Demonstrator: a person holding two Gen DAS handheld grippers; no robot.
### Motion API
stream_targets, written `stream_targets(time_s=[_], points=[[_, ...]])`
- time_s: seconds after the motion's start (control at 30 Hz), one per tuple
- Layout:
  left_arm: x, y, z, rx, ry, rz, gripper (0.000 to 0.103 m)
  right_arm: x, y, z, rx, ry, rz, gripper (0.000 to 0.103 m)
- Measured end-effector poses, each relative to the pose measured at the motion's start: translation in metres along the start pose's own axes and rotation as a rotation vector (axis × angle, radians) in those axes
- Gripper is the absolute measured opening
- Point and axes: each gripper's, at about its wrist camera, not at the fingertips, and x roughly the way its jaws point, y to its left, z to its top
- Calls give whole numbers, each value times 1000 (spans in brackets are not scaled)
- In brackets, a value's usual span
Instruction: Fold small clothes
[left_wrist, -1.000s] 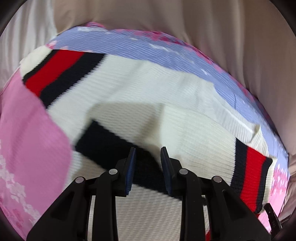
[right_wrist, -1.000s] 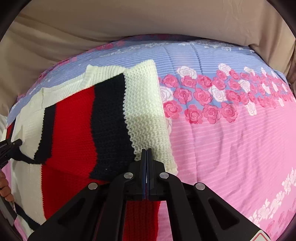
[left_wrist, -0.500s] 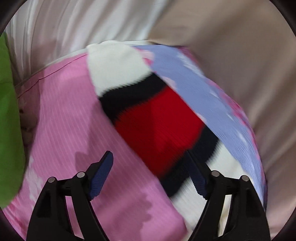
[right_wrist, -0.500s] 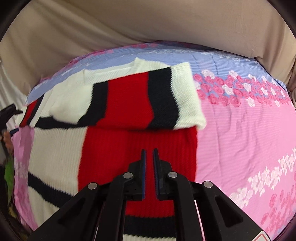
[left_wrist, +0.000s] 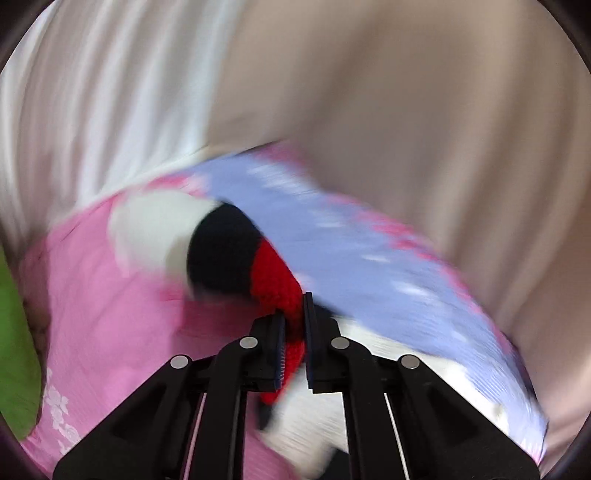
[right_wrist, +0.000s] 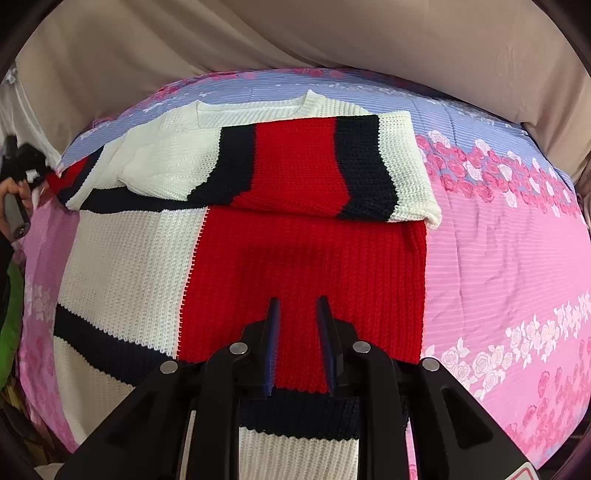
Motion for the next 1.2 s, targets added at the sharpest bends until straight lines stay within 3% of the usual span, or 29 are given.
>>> stream_targets(time_s=[0.1,0.2,0.3,0.33,0.43,0.5,0.57,0.67,0.8,1.0,1.2], points=[[-35,-70,-33,153,0,-141,7,1,-3,2,5,-7,13,21],[-46,-133,-98,295,110,-264,10,2,-9,4,23,-19,23,23],[-36,-168,-172,419,240,-285,16,6,-22,3,53,-18,19,29],[-32,-173,-200,437,299,-285,24,8,-27,3,66,-12,16,29],[-34,-153,-233,383,360,-278,39,13,-43,1,93,13,-5,29],[-35,-126,-228,309,361,-263,49,9,-47,4,85,3,-10,30],[-38,-96,-219,218,345,-237,56,7,-47,11,71,-12,-5,37],[-24,-51,-191,68,340,-174,58,10,-38,35,55,-29,26,43],[-4,-7,-160,-115,346,-135,58,19,20,84,-103,-89,57,45],[20,10,-149,-213,364,-69,55,64,145,135,-455,-70,105,52],[25,7,-153,-156,349,5,45,122,221,145,-647,20,61,53]])
